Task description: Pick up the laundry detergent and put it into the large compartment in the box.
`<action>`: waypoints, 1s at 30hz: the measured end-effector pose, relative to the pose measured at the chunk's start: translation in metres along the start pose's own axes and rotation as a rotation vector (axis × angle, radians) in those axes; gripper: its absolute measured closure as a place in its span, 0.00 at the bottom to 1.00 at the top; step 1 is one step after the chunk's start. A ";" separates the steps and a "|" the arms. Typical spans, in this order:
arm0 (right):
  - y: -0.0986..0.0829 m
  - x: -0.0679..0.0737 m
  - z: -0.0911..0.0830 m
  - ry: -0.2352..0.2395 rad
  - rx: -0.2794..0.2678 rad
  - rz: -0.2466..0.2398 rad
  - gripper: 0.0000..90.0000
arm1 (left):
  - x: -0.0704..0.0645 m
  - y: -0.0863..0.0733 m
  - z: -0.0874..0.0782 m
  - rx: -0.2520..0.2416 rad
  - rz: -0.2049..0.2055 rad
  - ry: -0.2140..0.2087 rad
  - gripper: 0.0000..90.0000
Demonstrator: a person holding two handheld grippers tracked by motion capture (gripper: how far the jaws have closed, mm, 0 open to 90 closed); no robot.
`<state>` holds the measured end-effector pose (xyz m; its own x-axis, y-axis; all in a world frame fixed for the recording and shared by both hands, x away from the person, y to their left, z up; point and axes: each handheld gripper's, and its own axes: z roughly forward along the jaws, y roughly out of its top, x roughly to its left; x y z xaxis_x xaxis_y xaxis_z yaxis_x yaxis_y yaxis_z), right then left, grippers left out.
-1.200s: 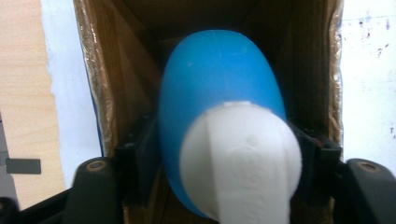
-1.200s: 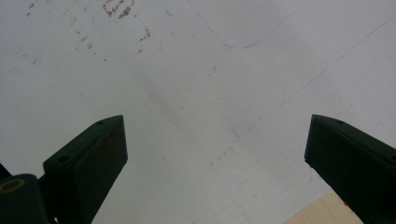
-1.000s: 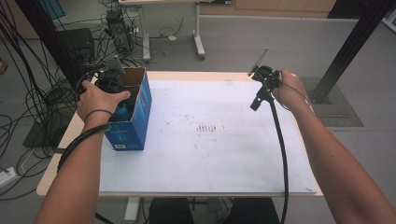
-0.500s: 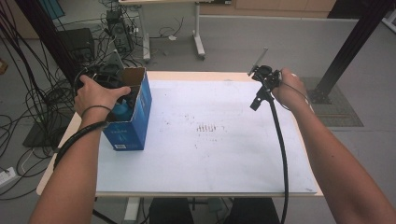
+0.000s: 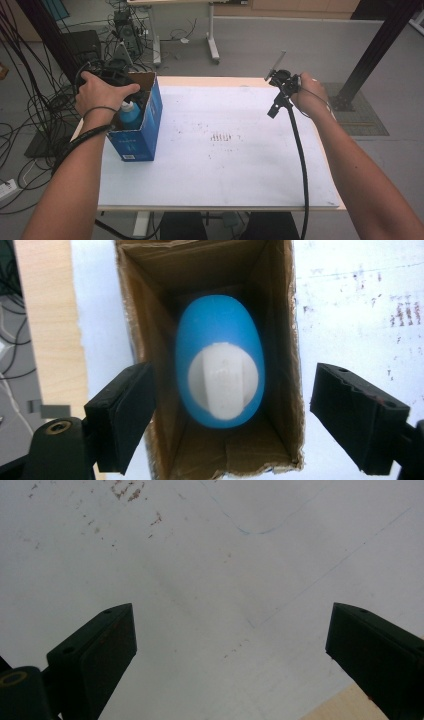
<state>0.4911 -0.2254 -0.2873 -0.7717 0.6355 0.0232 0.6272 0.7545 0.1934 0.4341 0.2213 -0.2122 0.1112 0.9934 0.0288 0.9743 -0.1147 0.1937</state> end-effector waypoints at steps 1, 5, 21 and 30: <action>0.000 0.000 0.000 -0.002 -0.001 -0.001 0.06 | 0.000 0.000 -0.002 -0.001 0.002 -0.006 0.20; 0.000 -0.001 -0.001 0.000 -0.005 -0.001 0.06 | -0.001 0.001 -0.013 -0.004 0.006 0.008 0.16; 0.000 -0.003 0.001 0.002 0.000 -0.001 0.06 | -0.016 0.000 -0.046 -0.040 0.041 -0.044 0.10; 0.003 -0.005 0.000 -0.001 0.005 -0.003 0.06 | -0.033 -0.006 -0.056 -0.026 0.103 -0.080 0.08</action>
<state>0.4970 -0.2268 -0.2873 -0.7734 0.6336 0.0220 0.6255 0.7570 0.1890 0.4135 0.1887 -0.1595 0.2265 0.9736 -0.0279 0.9516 -0.2151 0.2196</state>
